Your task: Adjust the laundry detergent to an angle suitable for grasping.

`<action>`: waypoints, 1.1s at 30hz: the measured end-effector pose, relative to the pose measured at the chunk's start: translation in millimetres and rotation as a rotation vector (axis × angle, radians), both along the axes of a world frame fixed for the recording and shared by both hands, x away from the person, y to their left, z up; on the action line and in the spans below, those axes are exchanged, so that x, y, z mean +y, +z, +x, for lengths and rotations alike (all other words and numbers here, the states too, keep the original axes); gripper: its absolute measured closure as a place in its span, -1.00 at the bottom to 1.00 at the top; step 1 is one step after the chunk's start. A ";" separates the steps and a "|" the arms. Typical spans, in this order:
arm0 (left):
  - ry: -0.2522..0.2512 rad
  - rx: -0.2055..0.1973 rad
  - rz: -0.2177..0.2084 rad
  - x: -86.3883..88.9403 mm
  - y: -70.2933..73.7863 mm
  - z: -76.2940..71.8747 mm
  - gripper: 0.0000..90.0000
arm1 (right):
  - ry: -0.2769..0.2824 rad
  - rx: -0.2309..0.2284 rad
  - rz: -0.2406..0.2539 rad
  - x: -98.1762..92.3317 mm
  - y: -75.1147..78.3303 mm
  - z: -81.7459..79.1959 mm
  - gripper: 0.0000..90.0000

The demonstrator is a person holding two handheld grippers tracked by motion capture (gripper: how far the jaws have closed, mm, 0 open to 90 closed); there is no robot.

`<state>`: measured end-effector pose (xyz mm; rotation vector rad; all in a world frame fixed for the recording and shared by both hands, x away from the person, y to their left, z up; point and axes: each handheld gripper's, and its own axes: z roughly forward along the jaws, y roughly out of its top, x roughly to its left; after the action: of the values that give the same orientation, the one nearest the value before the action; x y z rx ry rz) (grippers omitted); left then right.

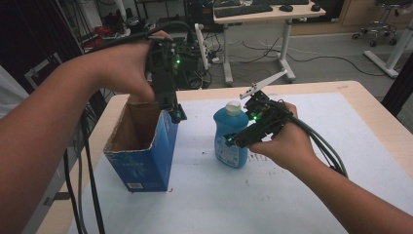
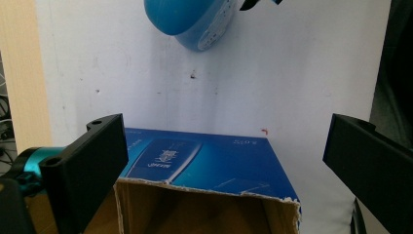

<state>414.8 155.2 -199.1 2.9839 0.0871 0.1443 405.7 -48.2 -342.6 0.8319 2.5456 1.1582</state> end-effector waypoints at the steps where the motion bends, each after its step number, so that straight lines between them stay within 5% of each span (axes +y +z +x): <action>1: 0.002 0.001 0.000 0.4 -0.2 0.0 -0.95 | 0.003 -0.003 0.001 1.1 -1.3 1.5 -0.96; 21: 0.006 -0.001 -0.004 2.8 -2.0 -0.5 -0.95 | -0.019 -0.027 0.050 11.3 -10.2 8.8 -0.93; 33: 0.003 0.001 0.002 1.8 -3.7 0.5 -0.95 | -0.011 -0.048 0.032 13.3 -10.9 7.1 -0.74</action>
<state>415.4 157.0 -202.9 2.9855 0.0916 0.1432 412.7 -34.8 -353.6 0.8143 2.4877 1.2034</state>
